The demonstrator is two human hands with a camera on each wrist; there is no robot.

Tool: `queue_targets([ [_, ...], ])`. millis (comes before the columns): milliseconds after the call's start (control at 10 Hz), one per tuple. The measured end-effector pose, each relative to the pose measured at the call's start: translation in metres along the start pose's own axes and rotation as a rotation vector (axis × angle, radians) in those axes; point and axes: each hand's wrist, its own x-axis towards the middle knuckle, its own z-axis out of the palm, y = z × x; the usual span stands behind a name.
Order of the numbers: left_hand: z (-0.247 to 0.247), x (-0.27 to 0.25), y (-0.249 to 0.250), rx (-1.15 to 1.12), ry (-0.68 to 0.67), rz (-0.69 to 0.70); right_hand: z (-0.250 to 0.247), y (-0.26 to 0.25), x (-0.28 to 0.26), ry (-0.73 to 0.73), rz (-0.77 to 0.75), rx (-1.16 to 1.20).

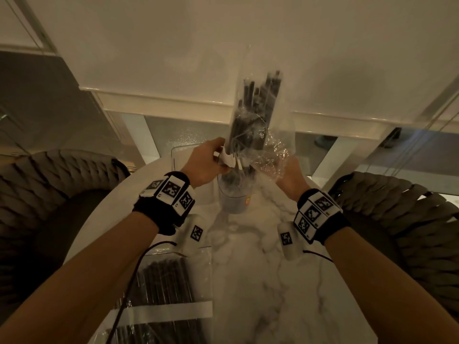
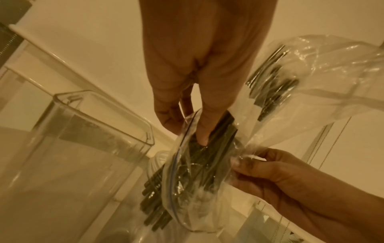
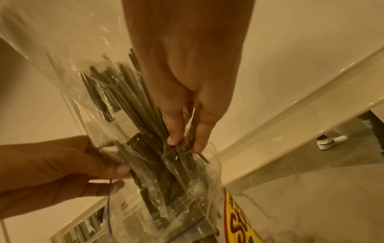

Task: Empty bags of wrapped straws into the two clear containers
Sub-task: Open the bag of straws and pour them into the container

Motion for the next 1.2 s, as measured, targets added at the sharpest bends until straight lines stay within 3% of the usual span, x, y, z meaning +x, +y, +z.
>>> queue_targets([
  [200, -0.003, 0.0, -0.001, -0.072, -0.108, -0.058, 0.005, -0.022, -0.01, -0.023, -0.02, 0.167],
  [300, -0.003, 0.001, -0.002, -0.005, -0.047, -0.048, 0.008, -0.022, -0.007, 0.006, 0.0, 0.28],
  [500, -0.014, 0.004, 0.005, 0.058, 0.137, 0.004, 0.0, -0.024, -0.006, 0.009, 0.002, 0.186],
  [700, -0.009, -0.002, 0.012, -0.179, -0.094, -0.015, -0.003, -0.02, -0.01, -0.129, -0.022, -0.073],
  [900, -0.017, 0.001, 0.015, 0.075, 0.074, -0.021, -0.014, -0.026, 0.002, -0.223, 0.009, -0.022],
  [1100, -0.025, 0.002, 0.026, 0.221, 0.056, -0.001, -0.016, -0.039, 0.011, -0.037, -0.043, 0.174],
  [1200, -0.03, 0.002, 0.025, 0.212, 0.124, -0.009, -0.013, -0.039, 0.011, 0.011, -0.046, 0.123],
])
